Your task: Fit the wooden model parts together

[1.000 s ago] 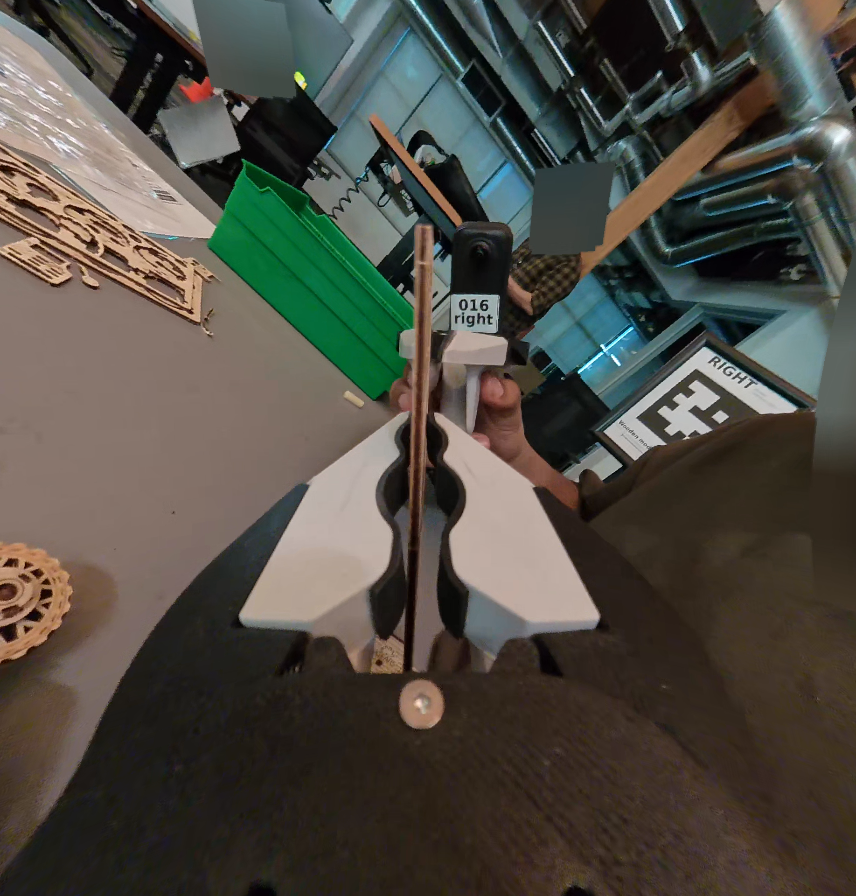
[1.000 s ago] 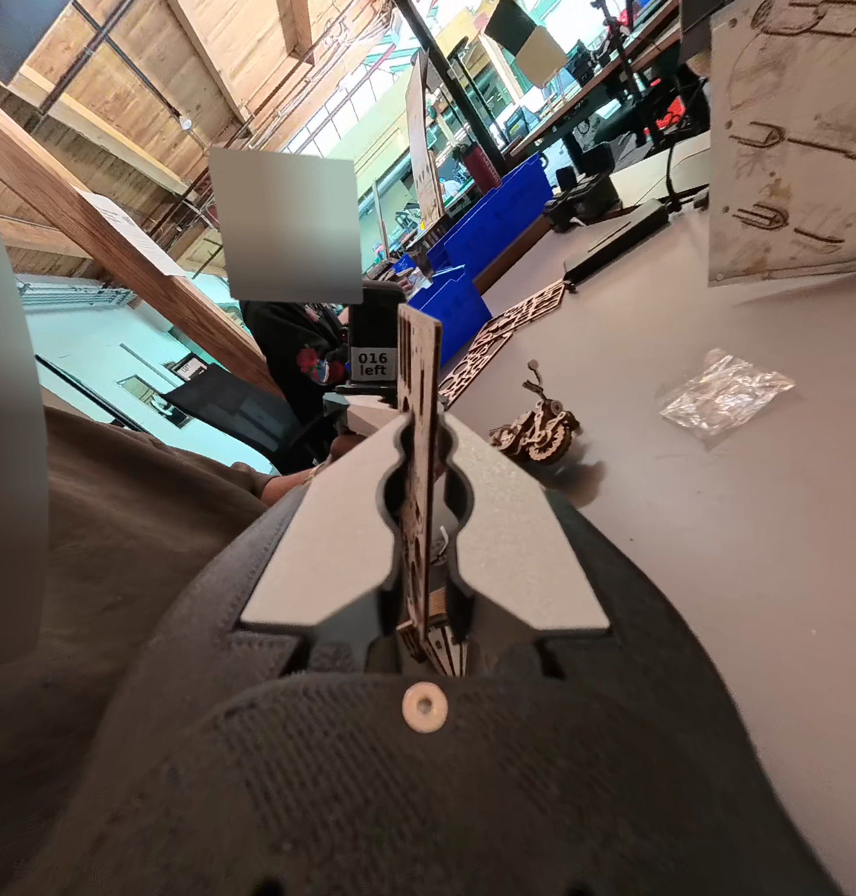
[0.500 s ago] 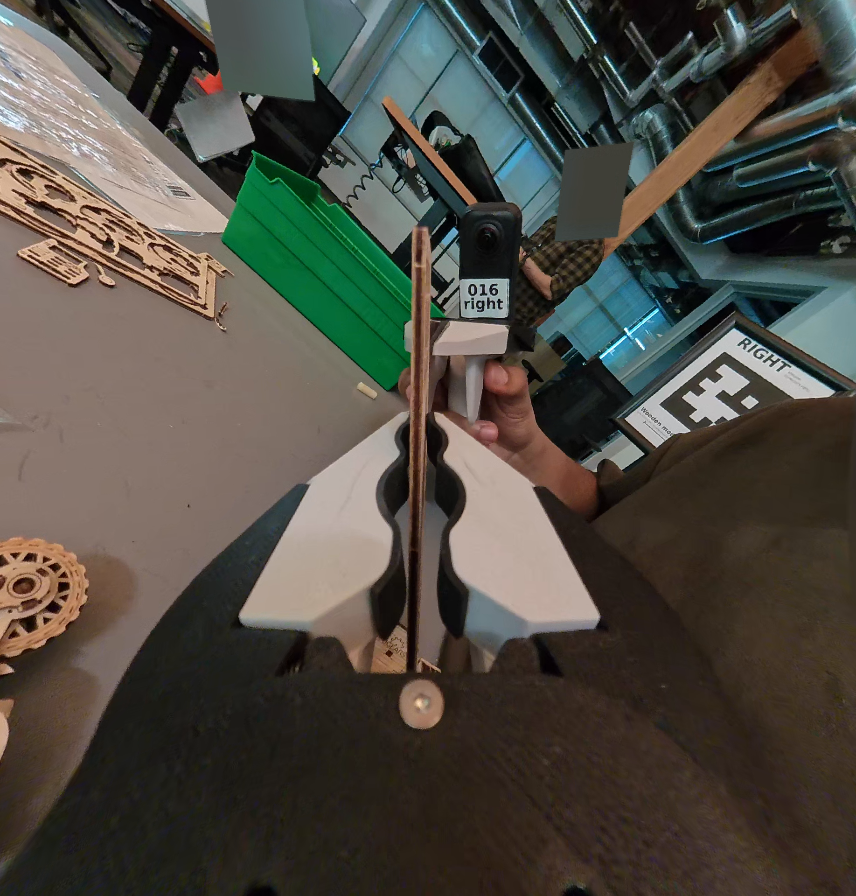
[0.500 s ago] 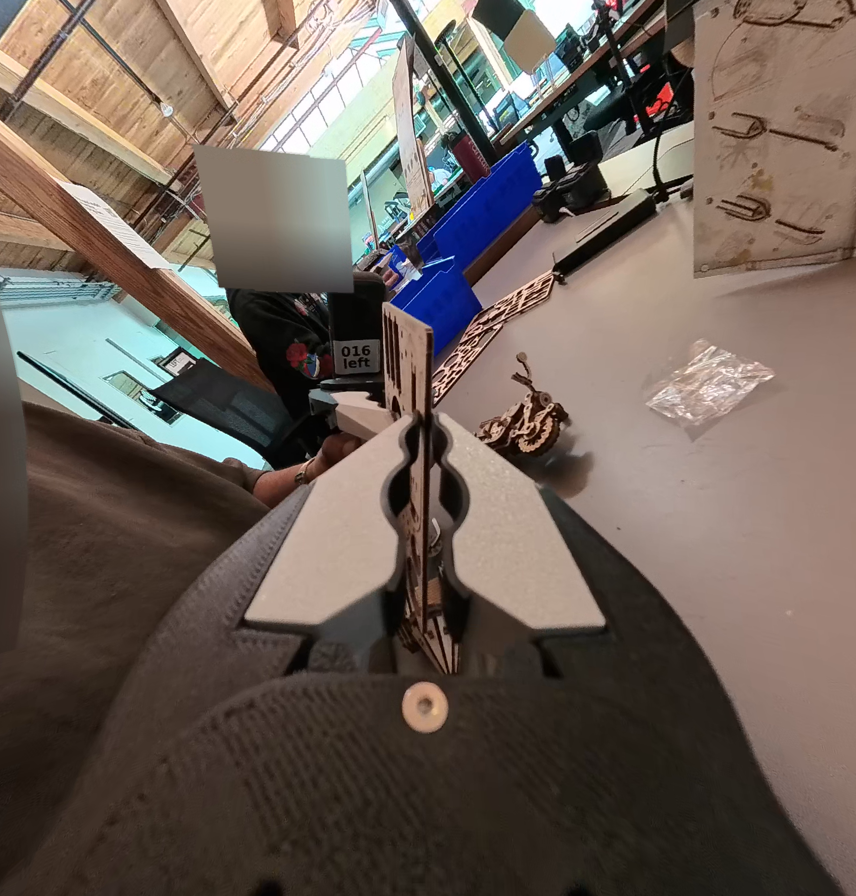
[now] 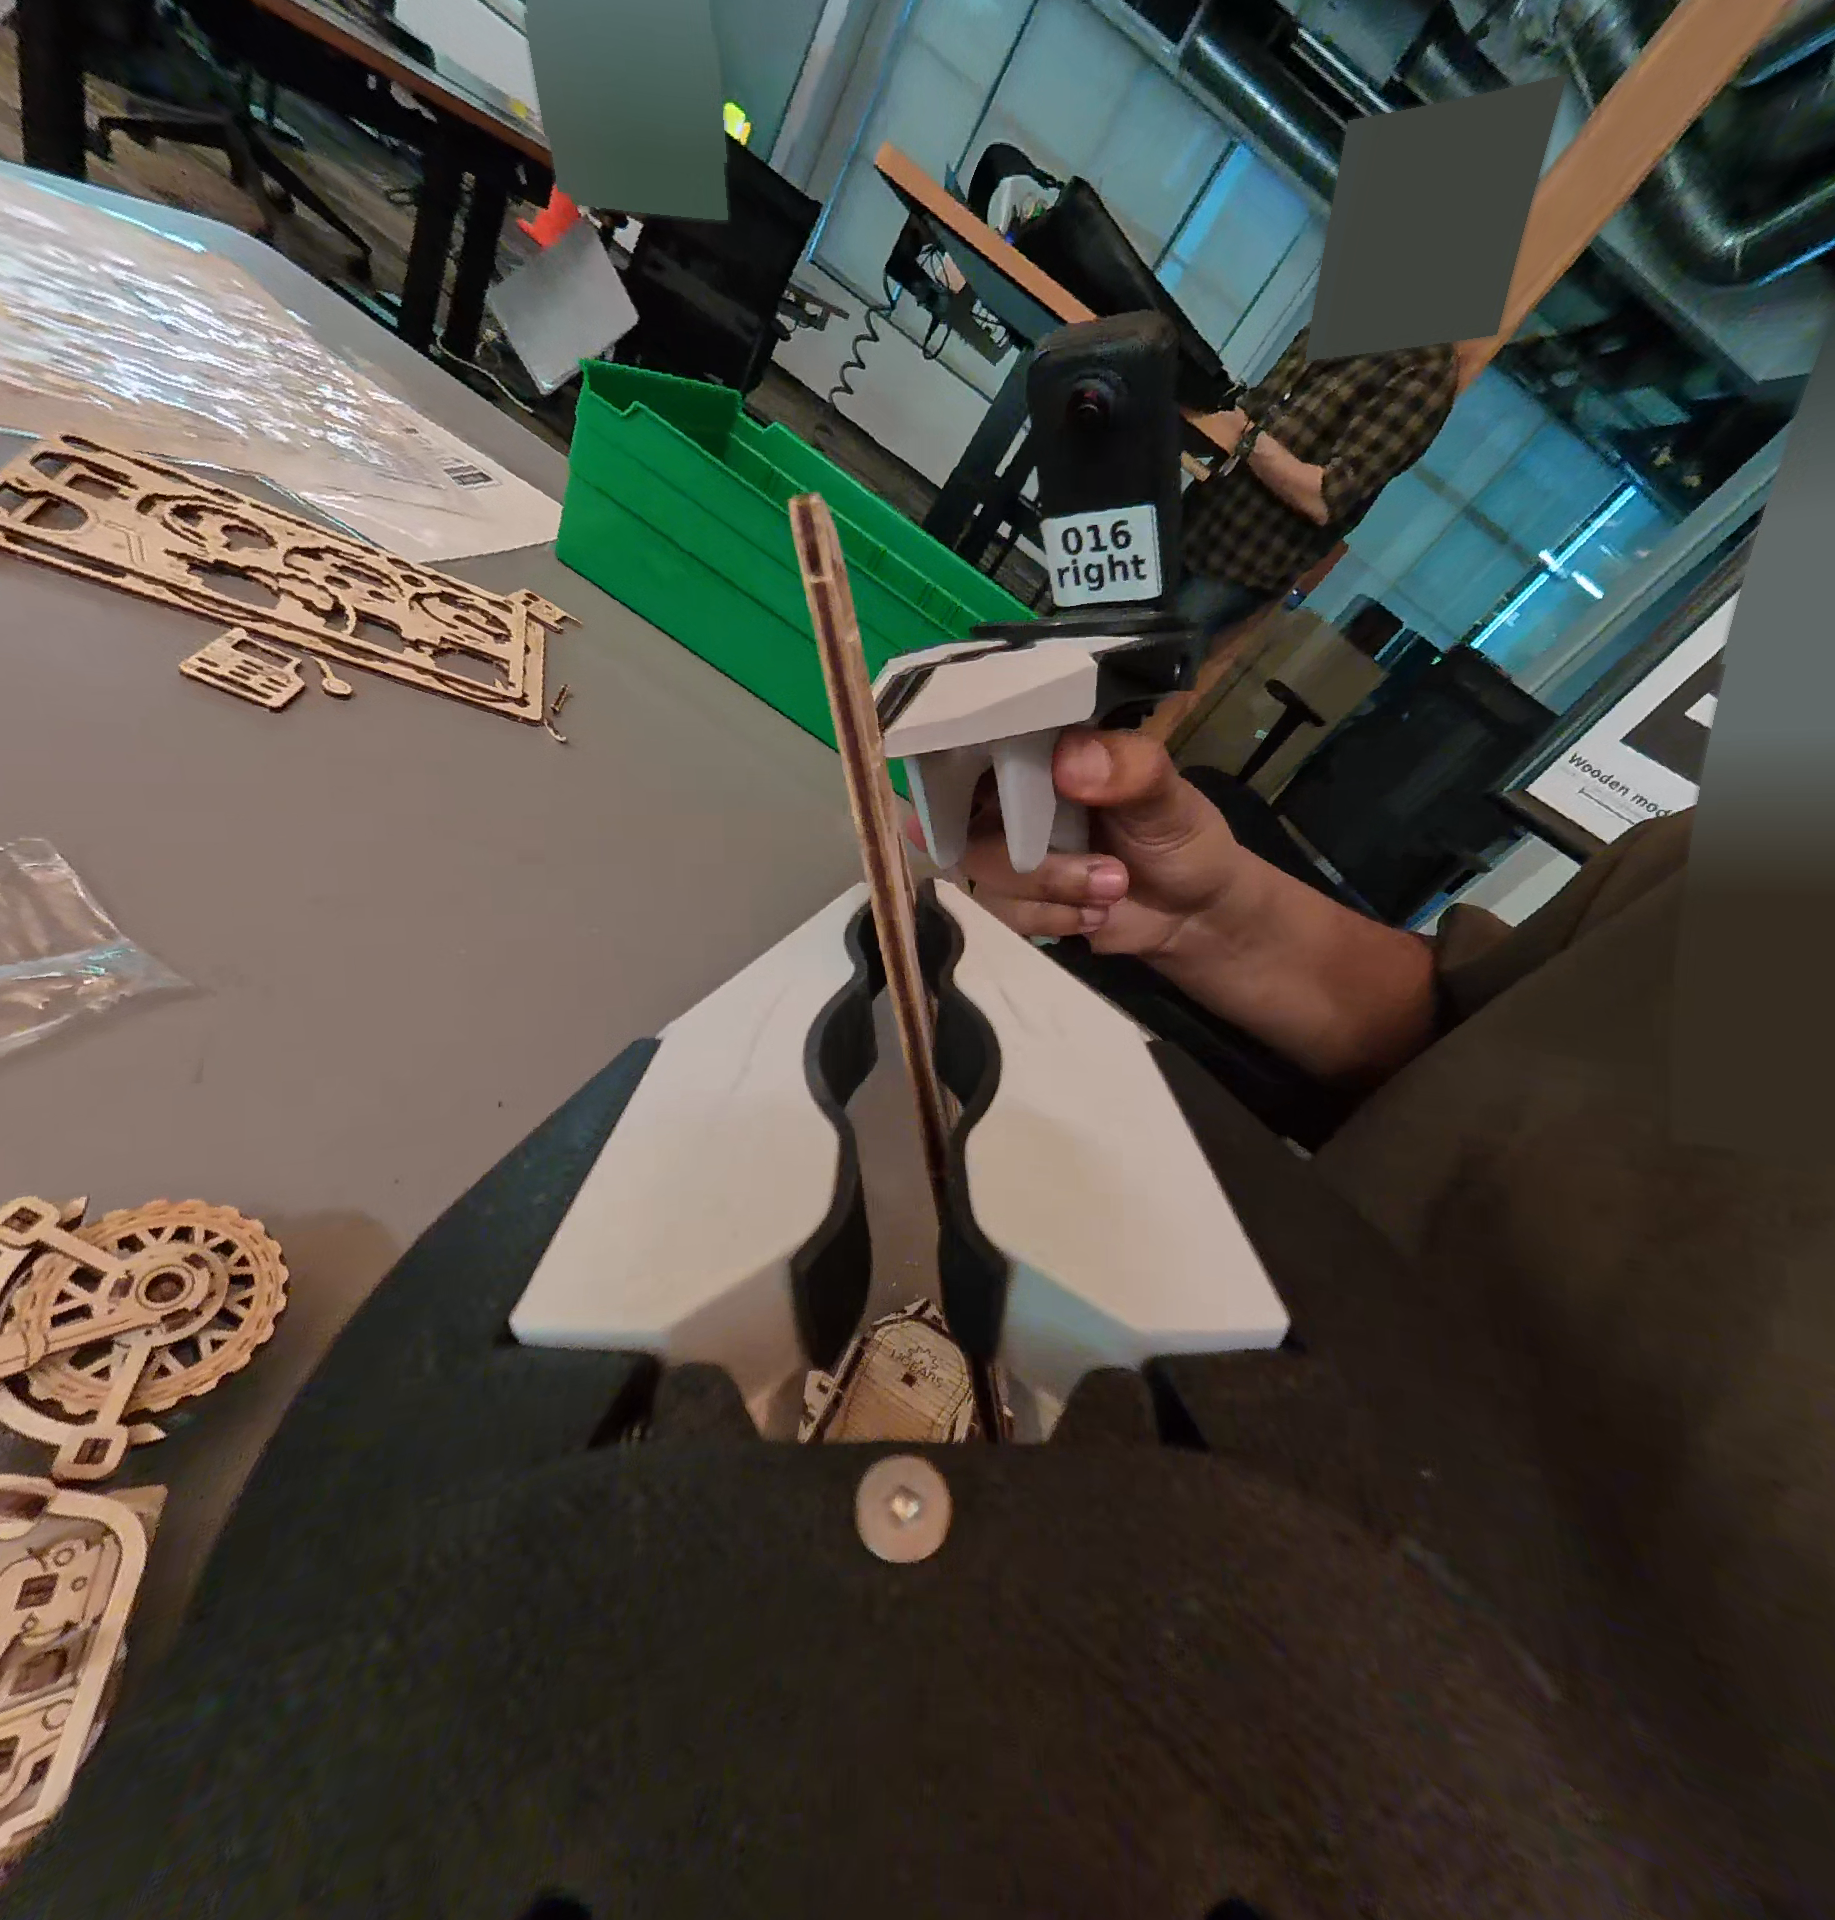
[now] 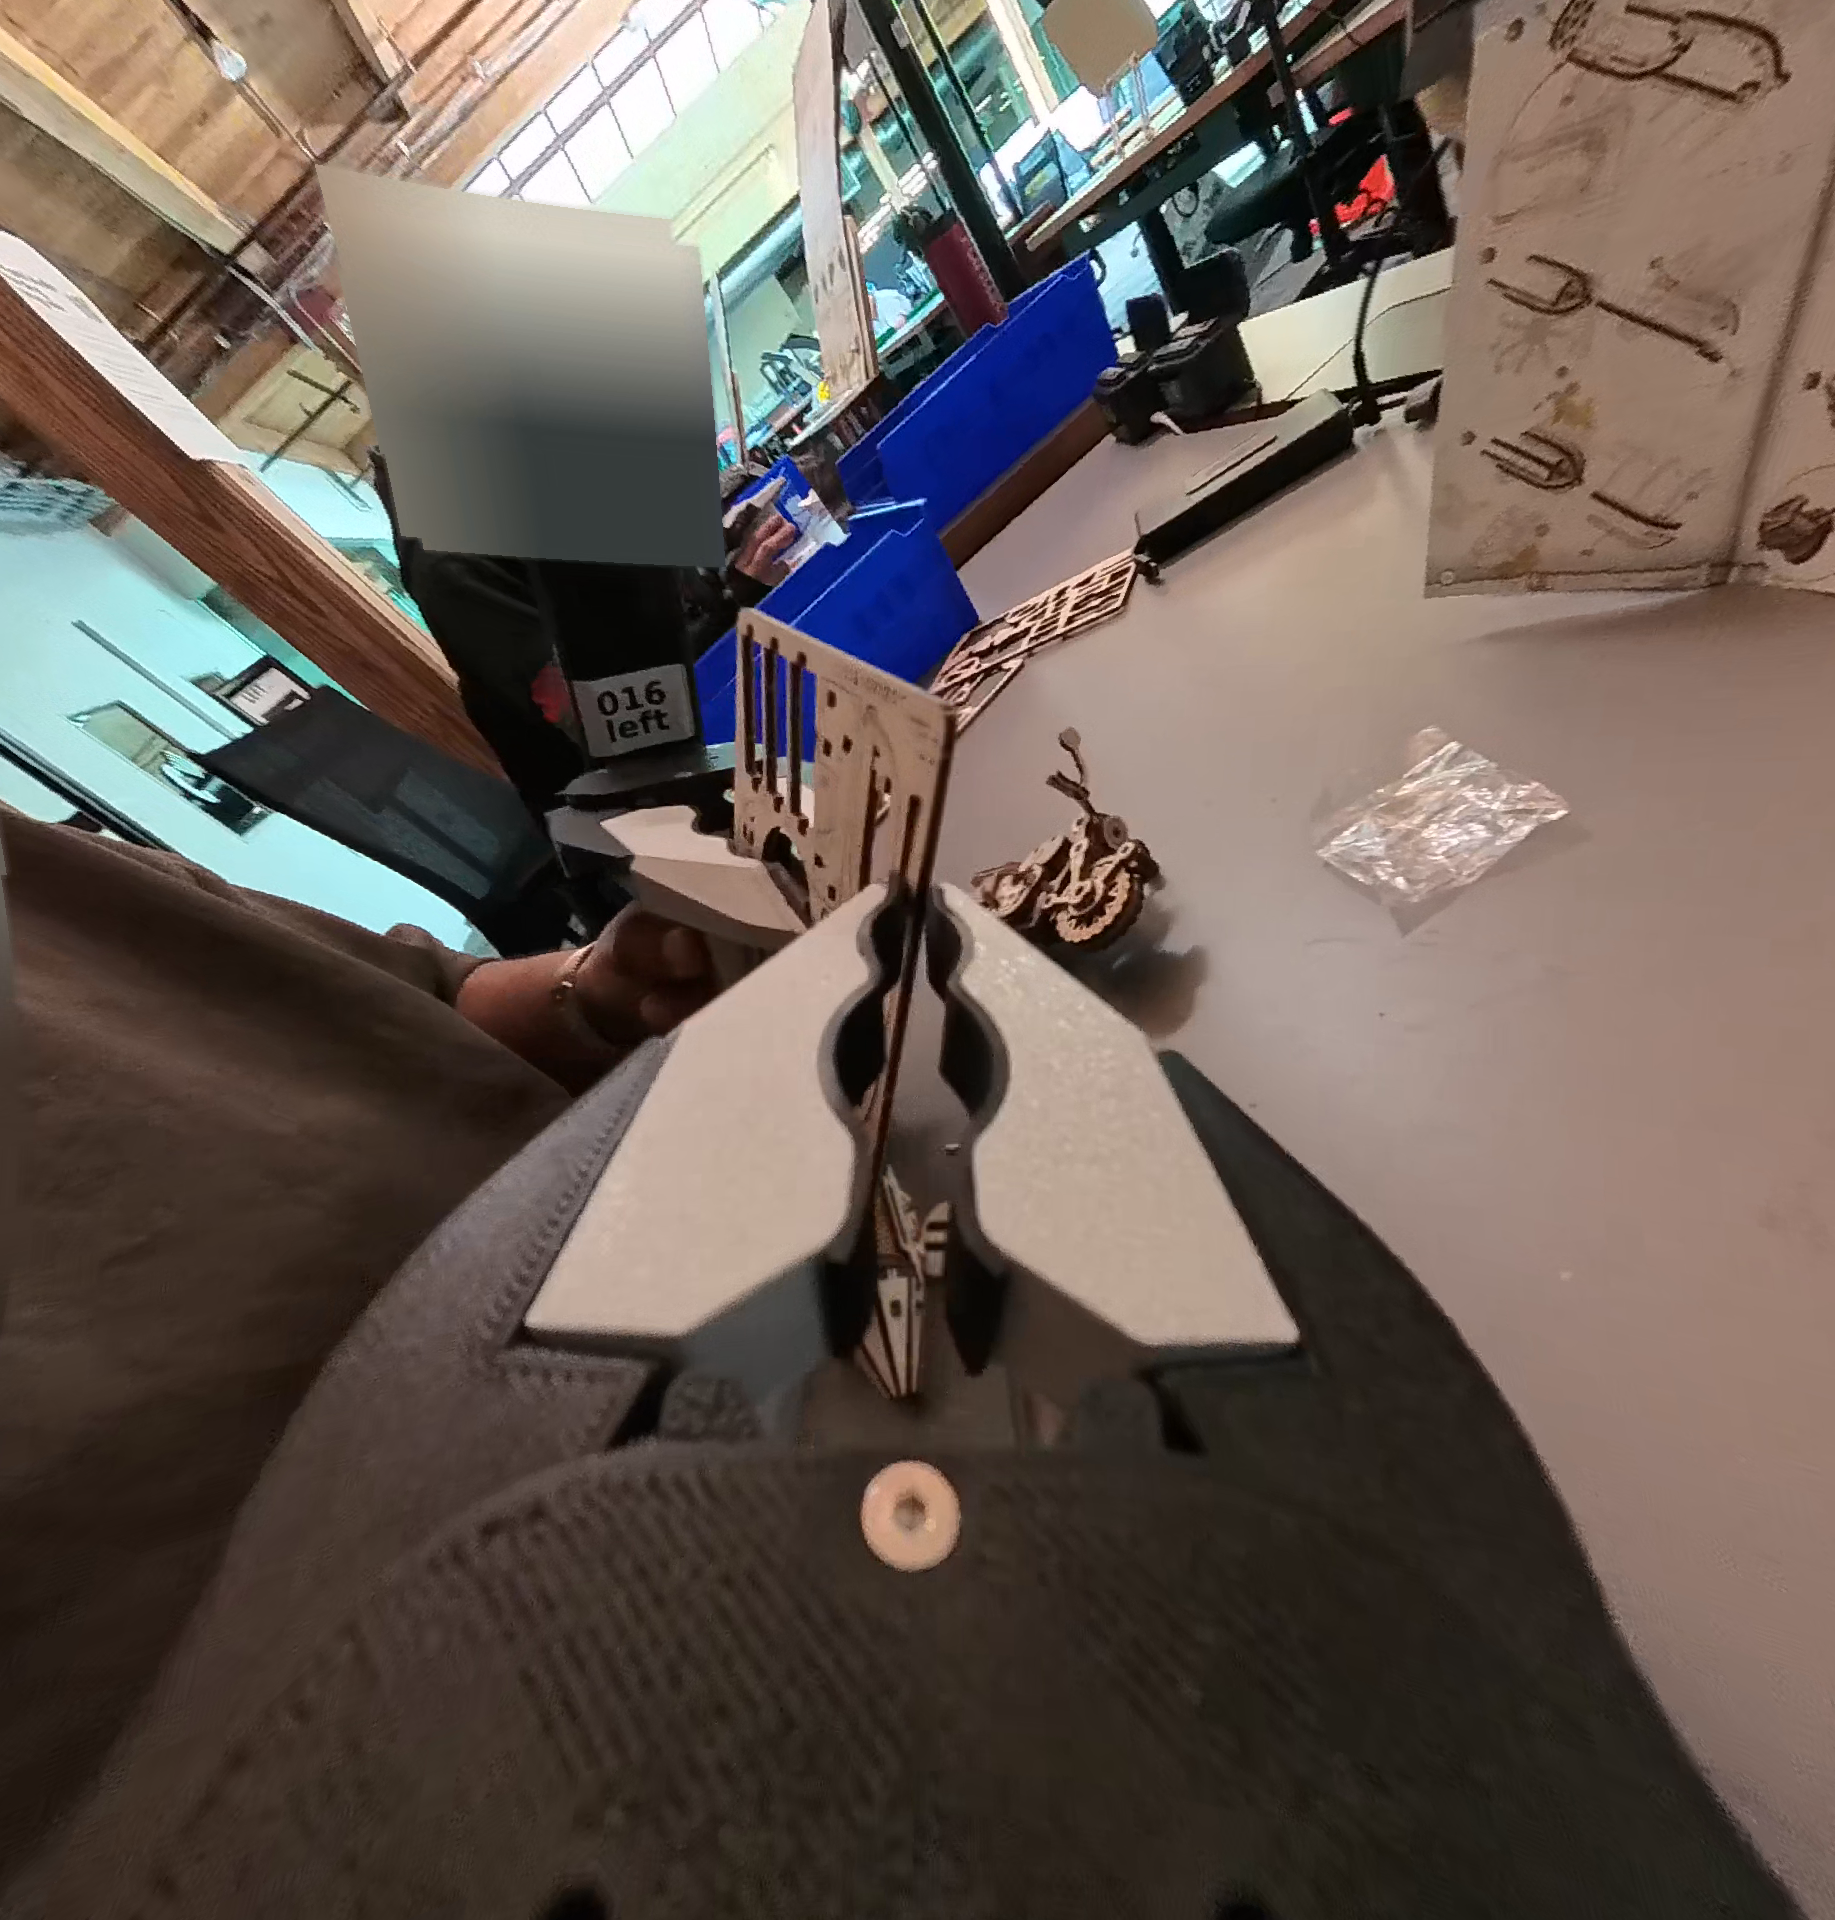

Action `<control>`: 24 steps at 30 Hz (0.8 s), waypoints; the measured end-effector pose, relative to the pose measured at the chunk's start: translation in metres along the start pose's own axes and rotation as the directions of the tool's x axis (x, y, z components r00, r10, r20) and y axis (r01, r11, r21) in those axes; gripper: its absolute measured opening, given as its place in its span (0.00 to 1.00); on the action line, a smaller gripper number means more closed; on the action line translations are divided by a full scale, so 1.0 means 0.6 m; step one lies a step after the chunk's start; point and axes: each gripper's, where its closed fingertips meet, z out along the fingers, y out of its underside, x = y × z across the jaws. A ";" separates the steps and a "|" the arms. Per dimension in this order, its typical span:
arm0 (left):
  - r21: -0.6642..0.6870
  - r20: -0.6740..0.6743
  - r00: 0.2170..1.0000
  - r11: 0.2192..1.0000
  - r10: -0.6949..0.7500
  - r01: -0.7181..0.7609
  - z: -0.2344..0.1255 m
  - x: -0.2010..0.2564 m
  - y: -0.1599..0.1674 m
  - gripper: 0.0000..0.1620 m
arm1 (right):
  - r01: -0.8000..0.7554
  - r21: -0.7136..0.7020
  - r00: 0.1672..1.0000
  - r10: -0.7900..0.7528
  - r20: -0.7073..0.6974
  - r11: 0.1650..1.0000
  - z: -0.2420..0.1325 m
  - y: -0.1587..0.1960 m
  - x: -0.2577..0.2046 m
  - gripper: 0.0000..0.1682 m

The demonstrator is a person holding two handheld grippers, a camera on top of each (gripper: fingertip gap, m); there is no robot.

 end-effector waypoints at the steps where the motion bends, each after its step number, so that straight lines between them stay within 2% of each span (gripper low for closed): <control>1: 0.000 0.000 1.000 1.000 -0.002 0.002 0.000 -0.001 0.001 0.01 | -0.001 -0.001 1.000 0.001 -0.002 1.000 0.001 0.000 0.000 0.01; 6: 0.026 0.002 1.000 0.999 -0.028 0.028 -0.005 -0.008 -0.006 0.01 | -0.072 0.041 0.997 0.070 0.032 0.997 0.004 -0.005 -0.001 0.02; 19: 0.064 0.016 0.999 0.997 -0.034 0.033 -0.009 -0.014 -0.014 0.00 | -0.139 0.005 0.988 0.138 0.062 0.990 0.008 0.009 0.001 0.01; 24: 0.059 0.013 0.999 0.997 -0.041 0.040 -0.007 -0.013 -0.012 0.01 | -0.108 -0.009 0.993 0.109 0.048 0.994 0.007 0.012 0.003 0.01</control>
